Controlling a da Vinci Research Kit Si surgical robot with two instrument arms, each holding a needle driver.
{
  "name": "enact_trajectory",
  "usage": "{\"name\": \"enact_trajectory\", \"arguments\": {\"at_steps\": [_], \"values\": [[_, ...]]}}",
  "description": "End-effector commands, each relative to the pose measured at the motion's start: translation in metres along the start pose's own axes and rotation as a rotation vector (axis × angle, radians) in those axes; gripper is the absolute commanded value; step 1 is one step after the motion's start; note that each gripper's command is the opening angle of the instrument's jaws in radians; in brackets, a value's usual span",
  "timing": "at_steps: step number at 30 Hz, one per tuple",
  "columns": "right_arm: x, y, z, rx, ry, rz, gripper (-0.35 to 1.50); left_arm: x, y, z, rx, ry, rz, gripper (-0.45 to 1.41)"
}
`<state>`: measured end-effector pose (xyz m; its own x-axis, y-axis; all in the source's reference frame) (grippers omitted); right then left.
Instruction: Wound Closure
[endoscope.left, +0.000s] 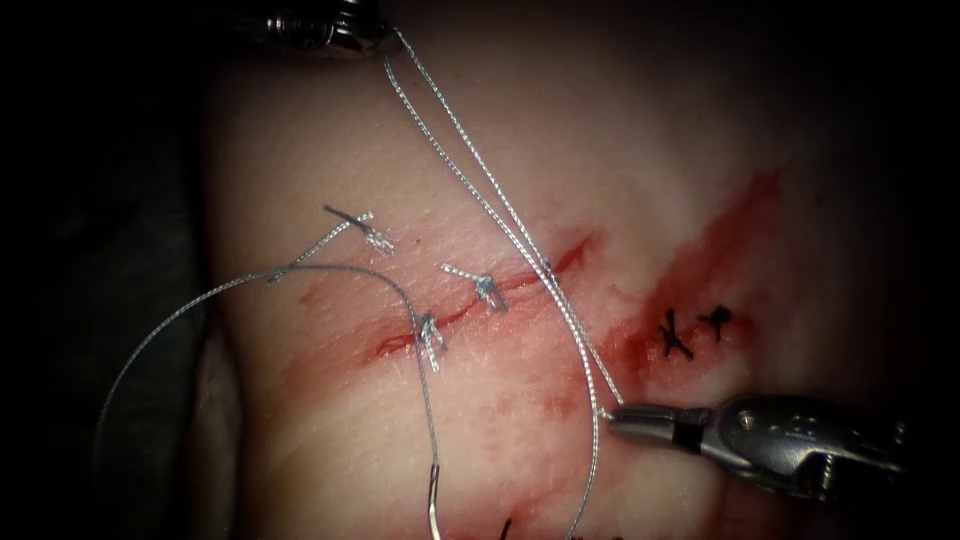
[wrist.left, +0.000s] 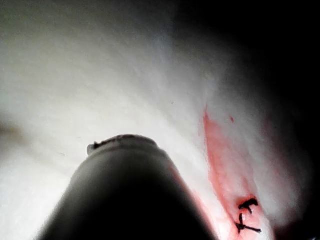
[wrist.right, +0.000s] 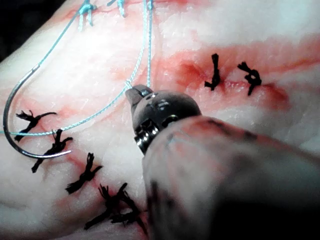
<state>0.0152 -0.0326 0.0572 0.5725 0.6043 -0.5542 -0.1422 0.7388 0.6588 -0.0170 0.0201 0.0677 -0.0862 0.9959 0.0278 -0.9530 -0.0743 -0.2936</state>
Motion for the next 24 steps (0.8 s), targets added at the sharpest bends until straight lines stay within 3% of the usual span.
{"name": "enact_trajectory", "arguments": {"at_steps": [1, 8, 9, 10, 12, 14, 18, 20, 23, 24], "values": [[0.0014, 0.0002, 0.0005, -0.012, 0.012, 0.01, -0.35, -0.0004, 0.0008, 0.0007, -0.015, -0.016, 0.006, -0.45], [0.0028, 0.0008, 0.0004, 0.005, 0.124, 0.012, -0.35, -0.0066, 0.0061, -0.0009, -0.145, -0.15, 0.07, -0.45], [0.0028, 0.0008, 0.0006, 0.007, 0.129, 0.011, 0.15, -0.0069, 0.0065, -0.0013, -0.151, -0.157, 0.073, -0.45], [0.0029, 0.0007, 0.0008, 0.01, 0.146, -0.013, 0.46, -0.0072, 0.007, -0.0022, -0.169, -0.175, 0.09, -0.45], [0.0031, 0.0007, 0.001, 0.014, 0.161, -0.016, 0.57, -0.0075, 0.0073, -0.003, -0.181, -0.188, 0.106, -0.45], [0.0035, 0.0008, 0.0008, 0.019, 0.176, -0.047, 0.91, -0.0083, 0.0073, -0.0039, -0.237, -0.237, 0.119, -0.45], [0.0047, 0.0009, -0.0001, 0.016, 0.187, -0.076, 1.03, -0.0091, 0.0071, -0.0049, -0.362, -0.342, 0.123, -0.45], [0.0057, 0.001, -0.0009, 0.014, 0.197, -0.09, 1.08, -0.0093, 0.0071, -0.0052, -0.392, -0.345, 0.114, -0.45], [0.0077, 0.0011, -0.0024, 0.008, 0.245, -0.089, 1.11, -0.0096, 0.0071, -0.0061, -0.492, -0.363, 0.06, -0.45], [0.0092, 0.0013, -0.0036, 0.005, 0.294, -0.069, 1.1, -0.0098, 0.0071, -0.0067, -0.571, -0.369, 0.027, -0.45]]}}
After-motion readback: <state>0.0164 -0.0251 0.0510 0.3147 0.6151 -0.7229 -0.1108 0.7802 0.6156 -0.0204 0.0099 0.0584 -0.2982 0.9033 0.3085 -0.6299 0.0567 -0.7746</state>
